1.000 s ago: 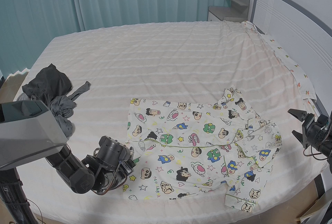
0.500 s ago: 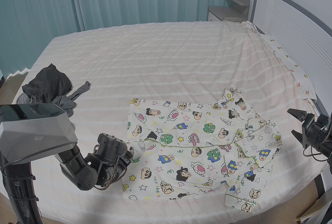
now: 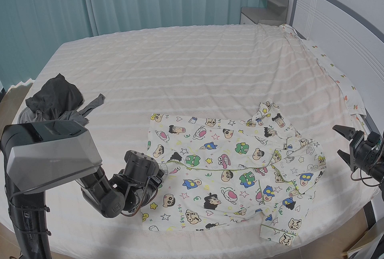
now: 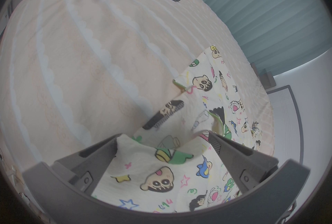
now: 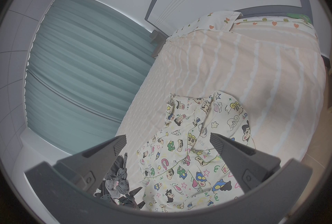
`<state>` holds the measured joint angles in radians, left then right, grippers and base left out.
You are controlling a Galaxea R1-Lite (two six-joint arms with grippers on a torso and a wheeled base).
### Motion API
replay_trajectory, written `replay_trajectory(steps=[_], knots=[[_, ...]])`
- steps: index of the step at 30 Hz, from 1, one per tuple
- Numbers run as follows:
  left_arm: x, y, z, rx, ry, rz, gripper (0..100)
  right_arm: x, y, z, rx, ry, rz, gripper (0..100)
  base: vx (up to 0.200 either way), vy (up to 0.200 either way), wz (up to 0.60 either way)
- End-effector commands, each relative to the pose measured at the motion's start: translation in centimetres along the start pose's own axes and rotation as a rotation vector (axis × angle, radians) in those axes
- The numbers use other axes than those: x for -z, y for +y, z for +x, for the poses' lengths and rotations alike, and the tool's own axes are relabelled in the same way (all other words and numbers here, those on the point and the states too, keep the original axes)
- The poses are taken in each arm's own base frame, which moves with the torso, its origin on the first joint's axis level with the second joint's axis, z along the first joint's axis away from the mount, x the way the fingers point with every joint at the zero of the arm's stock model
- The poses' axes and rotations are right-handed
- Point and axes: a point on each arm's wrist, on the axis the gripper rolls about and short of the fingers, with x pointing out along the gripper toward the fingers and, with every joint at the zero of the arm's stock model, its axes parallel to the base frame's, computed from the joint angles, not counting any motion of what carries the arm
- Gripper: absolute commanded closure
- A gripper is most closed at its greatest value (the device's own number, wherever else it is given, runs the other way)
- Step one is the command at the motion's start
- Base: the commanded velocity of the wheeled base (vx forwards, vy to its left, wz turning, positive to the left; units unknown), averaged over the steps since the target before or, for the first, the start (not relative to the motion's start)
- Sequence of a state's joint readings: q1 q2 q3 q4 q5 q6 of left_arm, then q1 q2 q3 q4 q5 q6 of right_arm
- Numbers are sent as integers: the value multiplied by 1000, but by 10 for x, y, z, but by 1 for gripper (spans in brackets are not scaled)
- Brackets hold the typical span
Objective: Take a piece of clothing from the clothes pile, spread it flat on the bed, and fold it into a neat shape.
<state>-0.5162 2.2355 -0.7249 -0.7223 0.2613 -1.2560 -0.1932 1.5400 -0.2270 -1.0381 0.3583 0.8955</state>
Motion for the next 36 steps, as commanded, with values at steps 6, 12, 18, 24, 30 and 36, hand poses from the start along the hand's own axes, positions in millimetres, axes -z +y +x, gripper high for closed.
replay_trajectory(steps=[6,12,18,24,30,36], knots=[[29,-25,-28,111,66,41,0,0,0,0,1,1,-1,0,0,0,0],[52,-30,-36,144,120,113,0,0,0,0,1,1,-1,0,0,0,0],[66,-26,-33,130,150,160,0,0,0,1,2,2,0,0,0,0,0],[77,-13,-24,90,202,205,0,0,-1,0,3,3,0,0,0,0,0],[72,-22,-31,152,176,216,0,0,-1,0,3,3,-1,0,0,0,0],[56,-24,-56,193,156,198,0,1,-1,1,4,4,-1,0,0,0,0]])
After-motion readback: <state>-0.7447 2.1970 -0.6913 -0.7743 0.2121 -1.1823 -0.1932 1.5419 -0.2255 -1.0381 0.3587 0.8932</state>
